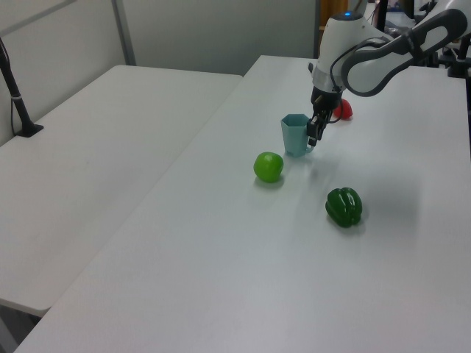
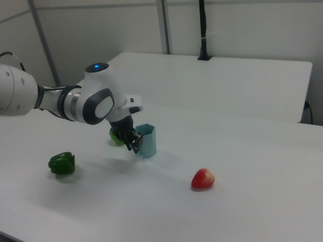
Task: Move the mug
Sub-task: 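Lower the gripper and close it on the mug's rim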
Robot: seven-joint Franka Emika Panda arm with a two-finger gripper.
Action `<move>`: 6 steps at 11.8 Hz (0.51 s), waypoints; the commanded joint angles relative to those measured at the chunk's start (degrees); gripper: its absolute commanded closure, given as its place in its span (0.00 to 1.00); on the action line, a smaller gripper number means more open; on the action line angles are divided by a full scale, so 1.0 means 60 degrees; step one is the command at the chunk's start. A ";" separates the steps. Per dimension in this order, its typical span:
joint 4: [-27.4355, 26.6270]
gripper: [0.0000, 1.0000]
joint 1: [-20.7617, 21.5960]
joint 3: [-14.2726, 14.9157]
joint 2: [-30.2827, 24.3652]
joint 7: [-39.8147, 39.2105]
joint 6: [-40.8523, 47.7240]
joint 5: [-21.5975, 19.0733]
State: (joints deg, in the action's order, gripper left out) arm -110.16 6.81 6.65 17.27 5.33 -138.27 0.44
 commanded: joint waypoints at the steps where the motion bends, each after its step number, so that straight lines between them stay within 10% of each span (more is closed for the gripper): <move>1: -0.0316 0.82 0.0081 0.0020 -0.0197 0.0123 -0.0305 0.0176; 6: -0.0390 0.89 -0.0021 0.0020 -0.0898 -0.0009 0.0336 0.0176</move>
State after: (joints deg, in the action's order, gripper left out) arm -110.16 6.89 6.65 16.98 5.29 -138.30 0.53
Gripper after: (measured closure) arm 0.744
